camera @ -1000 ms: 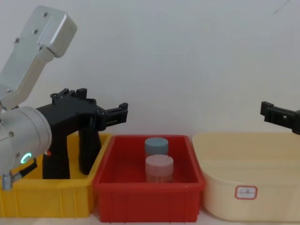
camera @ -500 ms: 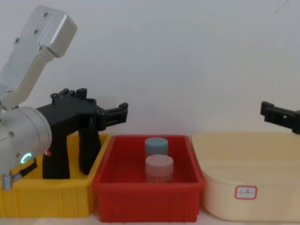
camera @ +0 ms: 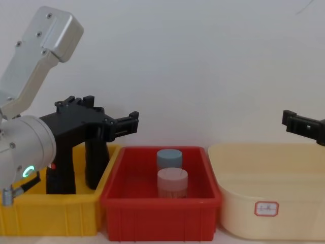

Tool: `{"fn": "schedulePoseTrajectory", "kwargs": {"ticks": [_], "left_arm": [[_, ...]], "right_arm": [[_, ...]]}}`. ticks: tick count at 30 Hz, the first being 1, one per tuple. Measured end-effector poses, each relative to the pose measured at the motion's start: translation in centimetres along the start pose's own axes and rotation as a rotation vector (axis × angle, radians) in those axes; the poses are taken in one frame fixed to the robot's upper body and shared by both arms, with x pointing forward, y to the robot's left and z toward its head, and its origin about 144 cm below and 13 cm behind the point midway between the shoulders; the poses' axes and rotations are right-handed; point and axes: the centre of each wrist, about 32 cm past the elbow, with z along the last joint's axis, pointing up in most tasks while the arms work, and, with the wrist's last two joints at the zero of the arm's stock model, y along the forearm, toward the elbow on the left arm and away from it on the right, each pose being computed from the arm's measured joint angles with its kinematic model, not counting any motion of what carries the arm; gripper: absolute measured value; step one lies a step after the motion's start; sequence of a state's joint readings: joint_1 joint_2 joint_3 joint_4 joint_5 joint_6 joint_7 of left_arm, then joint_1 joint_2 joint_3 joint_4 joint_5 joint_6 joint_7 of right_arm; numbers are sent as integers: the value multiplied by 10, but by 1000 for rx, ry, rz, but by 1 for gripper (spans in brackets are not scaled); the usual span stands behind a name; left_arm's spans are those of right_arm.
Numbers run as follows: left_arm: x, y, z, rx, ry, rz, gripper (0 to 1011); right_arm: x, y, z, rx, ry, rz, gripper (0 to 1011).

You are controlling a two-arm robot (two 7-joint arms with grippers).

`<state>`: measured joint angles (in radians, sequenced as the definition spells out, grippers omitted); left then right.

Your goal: Pick up the garbage bag with the one hand and transfer it to the other hand.

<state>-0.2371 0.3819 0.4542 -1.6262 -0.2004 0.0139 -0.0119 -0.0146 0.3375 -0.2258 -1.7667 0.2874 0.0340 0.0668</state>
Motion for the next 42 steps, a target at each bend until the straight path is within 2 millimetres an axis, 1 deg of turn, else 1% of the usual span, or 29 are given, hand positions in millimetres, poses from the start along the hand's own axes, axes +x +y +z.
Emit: {"fn": "schedulePoseTrajectory", "kwargs": {"ticks": [6,11,18,21,27,33,37,42], "left_arm": [[2,2,0,7,5,-8,1002],[8,8,0,18,14,-16,1002],[25,24,-5,40,29,-17,1002],[37,34,-7,54,40,-12,1001],[54,44,-10,79,62,3,1002],[64,47,-12,103,83,16,1002],[72,44,-14,122,99,26,1002],[76,39,-16,139,113,35,1002]], "right_arm": [[0,0,0,0,0,0,1001],[0,0,0,0,0,0,1001],[0,0,0,0,0,0,1001],[0,0,0,0,0,0,1001],[0,0,0,0,0,0,1001],[0,0,0,0,0,0,1002],[0,0,0,0,0,0,1002],[0,0,0,0,0,0,1001]]}}
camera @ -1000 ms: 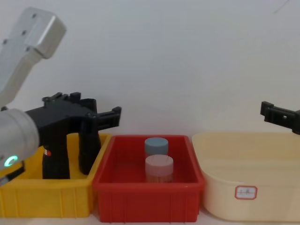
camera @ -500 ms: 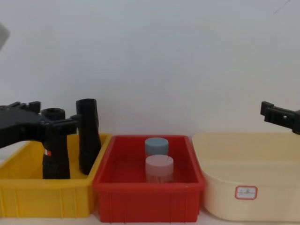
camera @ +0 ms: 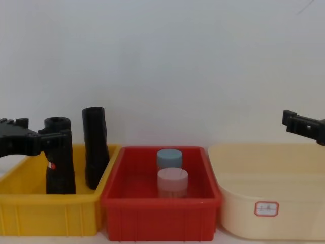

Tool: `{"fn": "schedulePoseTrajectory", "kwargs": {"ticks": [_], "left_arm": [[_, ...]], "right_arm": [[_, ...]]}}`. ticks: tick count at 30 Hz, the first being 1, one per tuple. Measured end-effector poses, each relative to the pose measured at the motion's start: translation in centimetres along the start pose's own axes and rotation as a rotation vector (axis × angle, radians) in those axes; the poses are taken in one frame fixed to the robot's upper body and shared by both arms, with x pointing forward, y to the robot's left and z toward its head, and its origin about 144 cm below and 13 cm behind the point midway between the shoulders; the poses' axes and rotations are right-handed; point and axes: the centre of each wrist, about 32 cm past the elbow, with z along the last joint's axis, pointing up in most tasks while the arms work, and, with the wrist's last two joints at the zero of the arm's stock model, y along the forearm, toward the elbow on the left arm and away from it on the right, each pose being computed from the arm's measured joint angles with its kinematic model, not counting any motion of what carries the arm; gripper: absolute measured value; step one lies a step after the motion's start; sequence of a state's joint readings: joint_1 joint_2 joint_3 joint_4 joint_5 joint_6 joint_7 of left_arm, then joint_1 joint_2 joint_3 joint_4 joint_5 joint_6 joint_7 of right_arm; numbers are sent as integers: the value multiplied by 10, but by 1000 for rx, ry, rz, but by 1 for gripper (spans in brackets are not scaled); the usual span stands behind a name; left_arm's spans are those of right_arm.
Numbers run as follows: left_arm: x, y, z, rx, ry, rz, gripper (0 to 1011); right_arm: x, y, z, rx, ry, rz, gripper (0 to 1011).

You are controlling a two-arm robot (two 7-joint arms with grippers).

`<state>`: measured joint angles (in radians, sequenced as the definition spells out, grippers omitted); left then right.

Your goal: Pick up the garbage bag with the one hand and transfer it to the other hand.

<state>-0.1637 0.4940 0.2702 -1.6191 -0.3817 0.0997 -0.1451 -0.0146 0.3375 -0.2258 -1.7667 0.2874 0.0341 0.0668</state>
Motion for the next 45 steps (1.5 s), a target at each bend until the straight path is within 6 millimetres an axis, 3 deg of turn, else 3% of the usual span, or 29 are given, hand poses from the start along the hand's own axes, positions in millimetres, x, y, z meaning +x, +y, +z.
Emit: {"fn": "schedulePoseTrajectory", "kwargs": {"ticks": [34,45], "left_arm": [[3,-61,-10,81,-16,61,1002],[2,-69,-10,83,-24,65,779]], "right_arm": [[0,0,0,0,0,0,1001],[0,0,0,0,0,0,1001]]}}
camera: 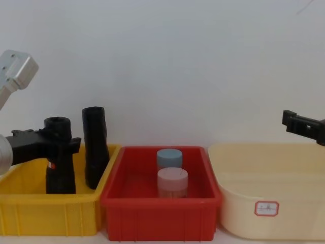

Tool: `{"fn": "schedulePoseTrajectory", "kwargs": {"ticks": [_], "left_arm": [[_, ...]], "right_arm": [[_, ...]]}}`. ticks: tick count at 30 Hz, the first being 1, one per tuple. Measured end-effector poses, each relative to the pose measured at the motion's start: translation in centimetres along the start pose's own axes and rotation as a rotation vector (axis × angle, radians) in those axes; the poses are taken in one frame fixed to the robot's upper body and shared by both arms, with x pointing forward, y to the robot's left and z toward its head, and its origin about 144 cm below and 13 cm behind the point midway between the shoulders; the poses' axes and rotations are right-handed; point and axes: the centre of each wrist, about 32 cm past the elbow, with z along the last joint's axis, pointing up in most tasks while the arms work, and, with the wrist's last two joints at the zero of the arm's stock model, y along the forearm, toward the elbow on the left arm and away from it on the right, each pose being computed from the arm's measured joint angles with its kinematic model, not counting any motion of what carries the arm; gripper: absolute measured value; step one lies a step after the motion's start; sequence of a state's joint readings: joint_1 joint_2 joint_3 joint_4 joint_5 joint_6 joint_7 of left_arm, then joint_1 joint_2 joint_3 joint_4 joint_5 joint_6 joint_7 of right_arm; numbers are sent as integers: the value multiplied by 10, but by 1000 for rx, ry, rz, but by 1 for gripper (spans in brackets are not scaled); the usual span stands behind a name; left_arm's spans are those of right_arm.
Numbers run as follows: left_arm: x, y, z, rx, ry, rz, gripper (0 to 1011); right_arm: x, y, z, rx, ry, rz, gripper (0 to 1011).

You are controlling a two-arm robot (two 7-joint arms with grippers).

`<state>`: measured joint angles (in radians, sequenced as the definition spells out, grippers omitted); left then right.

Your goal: Pick up the garbage bag with the one hand and transfer it to the other hand.

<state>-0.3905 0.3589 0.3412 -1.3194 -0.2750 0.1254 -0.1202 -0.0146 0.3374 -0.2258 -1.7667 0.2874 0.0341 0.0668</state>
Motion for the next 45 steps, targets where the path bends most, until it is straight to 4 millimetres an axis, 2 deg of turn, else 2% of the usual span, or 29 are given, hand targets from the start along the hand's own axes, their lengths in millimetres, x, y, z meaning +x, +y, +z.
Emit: {"fn": "schedulePoseTrajectory", "kwargs": {"ticks": [1,7,17,23,36,45], "left_arm": [[0,-1,0,0,-1,0,727],[-1,-3,0,1,-3,1,567],[0,-2,1,-2,-8,-9,495],[3,2,8,-24,-15,-53,453],[15,13,43,-112,-12,-200,394],[23,13,87,-229,6,-323,396]], "right_arm": [[0,0,0,0,0,0,1001],[0,0,0,0,0,0,1001],[0,0,0,0,0,0,1001],[0,0,0,0,0,0,1001],[0,0,0,0,0,0,1001],[0,0,0,0,0,0,1001]]}}
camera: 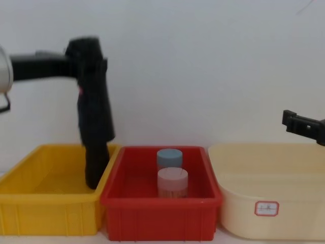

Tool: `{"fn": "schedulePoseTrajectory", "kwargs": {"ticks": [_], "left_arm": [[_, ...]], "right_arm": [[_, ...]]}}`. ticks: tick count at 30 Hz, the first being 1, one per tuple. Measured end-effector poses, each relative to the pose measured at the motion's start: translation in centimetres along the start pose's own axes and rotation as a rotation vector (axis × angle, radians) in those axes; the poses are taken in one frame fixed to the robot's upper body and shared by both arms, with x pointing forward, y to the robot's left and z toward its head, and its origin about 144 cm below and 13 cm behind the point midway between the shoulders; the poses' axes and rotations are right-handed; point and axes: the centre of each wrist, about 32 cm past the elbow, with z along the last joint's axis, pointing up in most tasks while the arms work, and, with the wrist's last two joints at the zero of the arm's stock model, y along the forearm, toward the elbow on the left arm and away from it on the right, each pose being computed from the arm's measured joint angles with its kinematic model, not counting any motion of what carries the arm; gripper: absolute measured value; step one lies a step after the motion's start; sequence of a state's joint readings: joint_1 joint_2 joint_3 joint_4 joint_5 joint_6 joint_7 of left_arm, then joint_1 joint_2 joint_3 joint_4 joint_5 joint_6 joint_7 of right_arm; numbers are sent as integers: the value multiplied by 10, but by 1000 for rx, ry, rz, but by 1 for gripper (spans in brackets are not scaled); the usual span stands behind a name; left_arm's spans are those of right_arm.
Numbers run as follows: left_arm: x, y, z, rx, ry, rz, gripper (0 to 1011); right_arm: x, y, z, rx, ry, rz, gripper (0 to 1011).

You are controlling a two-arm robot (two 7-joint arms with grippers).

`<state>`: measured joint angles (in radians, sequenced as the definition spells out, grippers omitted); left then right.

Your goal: Pick up the garbage bag with the one hand and transfer it to the other hand.

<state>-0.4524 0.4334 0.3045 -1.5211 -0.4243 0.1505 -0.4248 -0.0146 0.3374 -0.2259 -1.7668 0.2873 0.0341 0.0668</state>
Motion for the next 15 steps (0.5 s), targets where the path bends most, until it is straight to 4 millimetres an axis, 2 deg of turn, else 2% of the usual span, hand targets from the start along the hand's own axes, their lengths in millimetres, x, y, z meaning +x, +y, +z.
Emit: {"fn": "schedulePoseTrajectory", "kwargs": {"ticks": [7,15], "left_arm": [[2,-10,26,-78,20,-95,394],[-5,-25,42,-121,40,-213,394]], "right_arm": [[0,0,0,0,0,0,1001],[0,0,0,0,0,0,1002]]}}
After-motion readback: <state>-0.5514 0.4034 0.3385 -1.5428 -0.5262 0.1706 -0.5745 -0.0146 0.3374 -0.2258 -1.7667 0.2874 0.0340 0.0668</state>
